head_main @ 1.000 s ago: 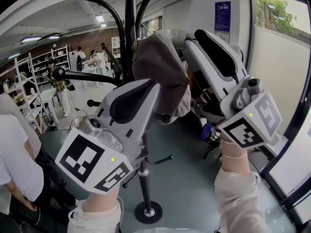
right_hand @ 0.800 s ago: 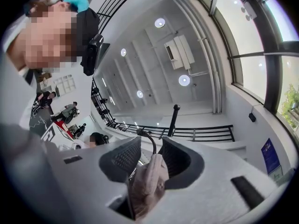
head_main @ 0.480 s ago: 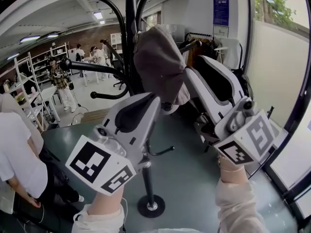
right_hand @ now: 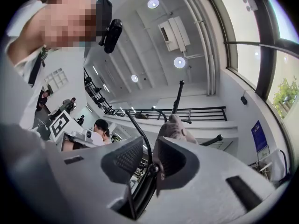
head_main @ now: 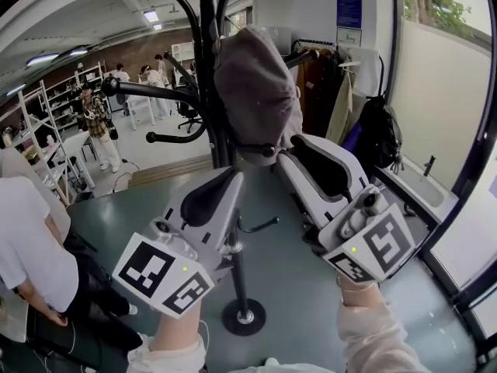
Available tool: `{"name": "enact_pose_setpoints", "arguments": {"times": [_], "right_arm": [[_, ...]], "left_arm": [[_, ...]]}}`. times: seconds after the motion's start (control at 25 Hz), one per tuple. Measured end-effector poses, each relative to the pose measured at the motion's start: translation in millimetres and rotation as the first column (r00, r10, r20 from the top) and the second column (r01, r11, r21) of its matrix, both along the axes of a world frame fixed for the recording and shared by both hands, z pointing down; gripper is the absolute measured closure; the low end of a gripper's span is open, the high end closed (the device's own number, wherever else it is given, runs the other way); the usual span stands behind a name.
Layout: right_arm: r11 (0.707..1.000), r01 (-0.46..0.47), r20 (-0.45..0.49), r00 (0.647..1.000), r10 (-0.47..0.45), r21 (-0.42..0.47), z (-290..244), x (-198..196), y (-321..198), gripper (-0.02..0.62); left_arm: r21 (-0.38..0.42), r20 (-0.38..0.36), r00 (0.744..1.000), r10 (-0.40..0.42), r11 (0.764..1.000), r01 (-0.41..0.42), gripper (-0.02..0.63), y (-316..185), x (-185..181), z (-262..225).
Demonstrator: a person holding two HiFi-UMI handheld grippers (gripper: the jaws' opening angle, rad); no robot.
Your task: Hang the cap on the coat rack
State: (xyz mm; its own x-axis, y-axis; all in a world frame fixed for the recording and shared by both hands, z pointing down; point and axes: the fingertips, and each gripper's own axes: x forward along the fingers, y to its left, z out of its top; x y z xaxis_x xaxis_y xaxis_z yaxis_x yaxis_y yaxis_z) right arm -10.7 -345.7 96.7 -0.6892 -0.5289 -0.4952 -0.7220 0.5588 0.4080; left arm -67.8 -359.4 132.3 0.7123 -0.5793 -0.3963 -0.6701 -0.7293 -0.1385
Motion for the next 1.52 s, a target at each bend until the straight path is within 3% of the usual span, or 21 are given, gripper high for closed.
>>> {"name": "enact_pose_setpoints", "arguments": {"times": [0.84, 1.2, 1.52], "right_arm": [[0.975, 0.010, 0.009, 1.000, -0.008, -0.222, 98, -13, -4, 0.563], [0.948, 0.000, 0.004, 1.000, 0.002, -0.318, 136, -11, -19, 0.572], [0.936, -0.025, -0.009, 1.000, 0.024, -0.351, 154, -8, -21, 0.575]], "left_arm": [[-0.141, 0.001, 0.996, -0.086, 0.986, 0.086, 0.589, -4, 4, 83], [-0.178, 0.039, 0.995, -0.088, 0.980, 0.094, 0.589, -8, 11, 109], [-0.198, 0.051, 0.996, -0.072, 0.977, 0.081, 0.589, -12, 16, 118]]}}
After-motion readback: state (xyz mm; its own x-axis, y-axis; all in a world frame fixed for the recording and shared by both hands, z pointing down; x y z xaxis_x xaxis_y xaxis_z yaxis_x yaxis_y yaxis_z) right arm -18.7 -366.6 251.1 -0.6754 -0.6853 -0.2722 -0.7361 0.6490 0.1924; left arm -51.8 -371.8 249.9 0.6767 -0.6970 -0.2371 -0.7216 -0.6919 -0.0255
